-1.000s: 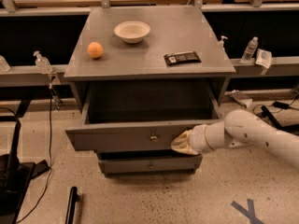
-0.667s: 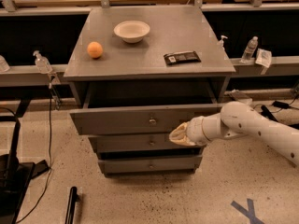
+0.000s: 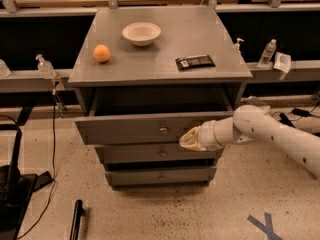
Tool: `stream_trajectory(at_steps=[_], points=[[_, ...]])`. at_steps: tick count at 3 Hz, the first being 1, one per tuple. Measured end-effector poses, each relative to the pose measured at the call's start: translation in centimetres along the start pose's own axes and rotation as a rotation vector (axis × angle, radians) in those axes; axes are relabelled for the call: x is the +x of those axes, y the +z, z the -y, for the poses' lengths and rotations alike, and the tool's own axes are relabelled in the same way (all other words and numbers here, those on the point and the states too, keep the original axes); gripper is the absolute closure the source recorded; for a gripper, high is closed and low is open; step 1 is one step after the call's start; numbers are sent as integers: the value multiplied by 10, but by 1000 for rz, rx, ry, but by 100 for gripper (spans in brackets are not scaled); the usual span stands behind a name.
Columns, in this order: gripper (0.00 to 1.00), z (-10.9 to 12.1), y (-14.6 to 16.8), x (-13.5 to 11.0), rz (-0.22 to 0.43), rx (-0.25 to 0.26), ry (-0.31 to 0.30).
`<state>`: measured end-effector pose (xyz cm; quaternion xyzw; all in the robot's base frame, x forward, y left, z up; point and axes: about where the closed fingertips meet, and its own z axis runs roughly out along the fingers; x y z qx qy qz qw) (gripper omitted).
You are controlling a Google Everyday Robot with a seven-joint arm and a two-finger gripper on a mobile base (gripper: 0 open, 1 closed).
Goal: Close top drawer
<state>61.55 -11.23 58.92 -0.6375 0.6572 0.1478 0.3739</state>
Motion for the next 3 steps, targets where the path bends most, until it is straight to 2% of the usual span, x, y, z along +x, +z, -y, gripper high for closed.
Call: stream_trajectory(at_steps=[1, 2, 3], points=[[100, 26, 12, 8, 2, 0, -19], [100, 27, 13, 8, 2, 1, -19], [100, 57, 17, 13, 24, 20, -22]])
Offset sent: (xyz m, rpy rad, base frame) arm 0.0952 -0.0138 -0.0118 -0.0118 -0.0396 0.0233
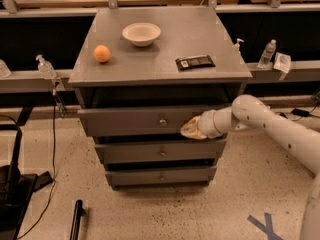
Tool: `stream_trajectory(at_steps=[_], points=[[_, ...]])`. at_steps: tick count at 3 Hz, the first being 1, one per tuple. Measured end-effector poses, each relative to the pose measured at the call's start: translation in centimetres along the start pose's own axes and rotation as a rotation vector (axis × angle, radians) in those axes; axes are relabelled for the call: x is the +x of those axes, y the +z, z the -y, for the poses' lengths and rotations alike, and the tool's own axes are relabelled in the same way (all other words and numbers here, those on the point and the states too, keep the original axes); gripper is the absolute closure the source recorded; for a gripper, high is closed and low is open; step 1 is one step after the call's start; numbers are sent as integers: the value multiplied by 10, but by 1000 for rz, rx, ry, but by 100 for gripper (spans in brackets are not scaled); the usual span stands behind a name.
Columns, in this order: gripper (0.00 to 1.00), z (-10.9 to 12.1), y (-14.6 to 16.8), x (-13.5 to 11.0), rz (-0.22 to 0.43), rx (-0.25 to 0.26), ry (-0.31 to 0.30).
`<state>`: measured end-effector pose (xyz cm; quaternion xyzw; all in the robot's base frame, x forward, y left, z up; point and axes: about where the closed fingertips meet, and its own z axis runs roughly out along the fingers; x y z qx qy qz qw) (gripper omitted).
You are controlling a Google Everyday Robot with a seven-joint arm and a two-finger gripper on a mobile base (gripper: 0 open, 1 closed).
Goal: Close top drawer
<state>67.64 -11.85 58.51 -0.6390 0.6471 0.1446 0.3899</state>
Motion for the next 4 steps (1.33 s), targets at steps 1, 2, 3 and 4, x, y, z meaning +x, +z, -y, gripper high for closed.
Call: stream_trajectory(at_steps=[1, 2, 3, 4], points=[[100, 6, 1, 1, 8, 5, 0], [100, 24, 2, 3, 40, 21, 5], [100, 27, -4, 2, 51, 38, 7], [100, 5, -21, -1, 65, 46, 8]])
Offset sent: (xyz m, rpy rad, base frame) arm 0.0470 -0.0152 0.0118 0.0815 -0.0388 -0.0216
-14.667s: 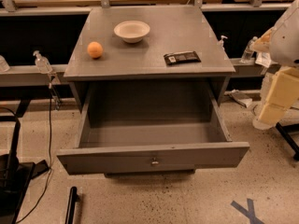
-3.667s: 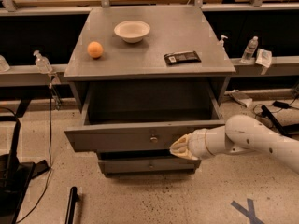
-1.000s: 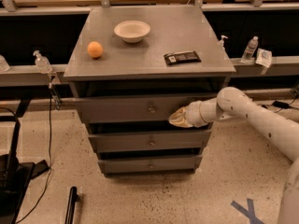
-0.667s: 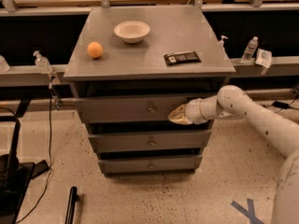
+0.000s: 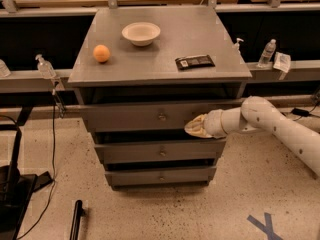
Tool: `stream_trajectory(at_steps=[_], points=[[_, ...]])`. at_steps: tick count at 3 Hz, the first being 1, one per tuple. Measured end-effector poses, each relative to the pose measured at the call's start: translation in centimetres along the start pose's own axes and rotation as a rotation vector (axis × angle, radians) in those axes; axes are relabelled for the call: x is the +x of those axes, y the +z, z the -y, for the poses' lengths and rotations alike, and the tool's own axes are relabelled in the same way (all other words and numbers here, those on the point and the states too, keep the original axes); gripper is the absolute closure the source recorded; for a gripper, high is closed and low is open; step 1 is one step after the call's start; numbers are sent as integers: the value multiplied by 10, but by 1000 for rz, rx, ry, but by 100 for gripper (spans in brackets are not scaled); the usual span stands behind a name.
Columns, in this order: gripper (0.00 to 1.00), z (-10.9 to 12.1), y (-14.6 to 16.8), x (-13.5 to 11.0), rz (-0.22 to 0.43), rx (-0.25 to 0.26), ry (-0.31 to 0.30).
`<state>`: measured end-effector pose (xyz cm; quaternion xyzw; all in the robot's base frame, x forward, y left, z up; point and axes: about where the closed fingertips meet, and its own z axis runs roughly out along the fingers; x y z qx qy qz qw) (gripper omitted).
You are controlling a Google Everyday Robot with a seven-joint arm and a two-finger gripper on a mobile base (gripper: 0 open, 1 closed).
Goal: Close top drawer
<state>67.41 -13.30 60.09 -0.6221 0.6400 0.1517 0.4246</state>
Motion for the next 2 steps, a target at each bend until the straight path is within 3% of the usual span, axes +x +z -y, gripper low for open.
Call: stream_trajectory(at_steps=[1, 2], points=[[100, -35, -19, -3, 10, -18, 16], [100, -35, -19, -3, 10, -18, 16]])
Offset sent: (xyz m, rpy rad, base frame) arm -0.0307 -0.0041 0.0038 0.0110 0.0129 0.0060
